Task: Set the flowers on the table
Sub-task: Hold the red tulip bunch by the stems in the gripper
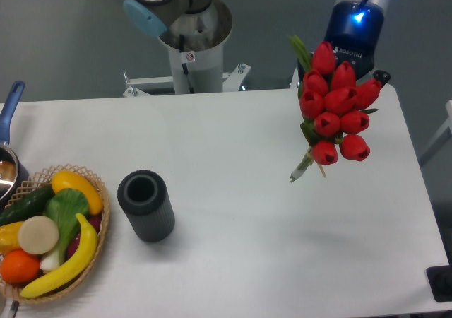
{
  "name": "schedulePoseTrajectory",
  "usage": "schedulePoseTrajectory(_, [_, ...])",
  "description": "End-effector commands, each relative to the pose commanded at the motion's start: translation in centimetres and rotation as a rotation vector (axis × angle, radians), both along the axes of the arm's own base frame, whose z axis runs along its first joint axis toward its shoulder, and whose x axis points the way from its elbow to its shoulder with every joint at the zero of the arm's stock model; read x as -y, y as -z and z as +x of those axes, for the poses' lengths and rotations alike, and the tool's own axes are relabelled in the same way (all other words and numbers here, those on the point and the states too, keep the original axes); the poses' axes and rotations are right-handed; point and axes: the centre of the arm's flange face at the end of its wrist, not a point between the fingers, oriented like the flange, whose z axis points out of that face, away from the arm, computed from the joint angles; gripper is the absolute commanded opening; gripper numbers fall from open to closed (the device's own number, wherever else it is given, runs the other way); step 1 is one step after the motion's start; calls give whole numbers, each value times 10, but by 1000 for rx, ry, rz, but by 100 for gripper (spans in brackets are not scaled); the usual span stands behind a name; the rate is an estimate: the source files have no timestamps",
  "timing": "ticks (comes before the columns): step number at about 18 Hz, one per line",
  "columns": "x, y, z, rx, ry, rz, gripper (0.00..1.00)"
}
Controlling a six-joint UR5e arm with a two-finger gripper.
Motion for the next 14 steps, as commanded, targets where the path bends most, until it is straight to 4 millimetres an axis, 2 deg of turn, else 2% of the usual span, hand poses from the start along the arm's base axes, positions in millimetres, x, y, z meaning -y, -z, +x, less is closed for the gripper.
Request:
schedulePoseTrajectory(9, [2, -6, 5, -8, -14, -13, 43])
schedulePoseTrajectory(14, [6, -6, 15, -49, -74, -117, 43])
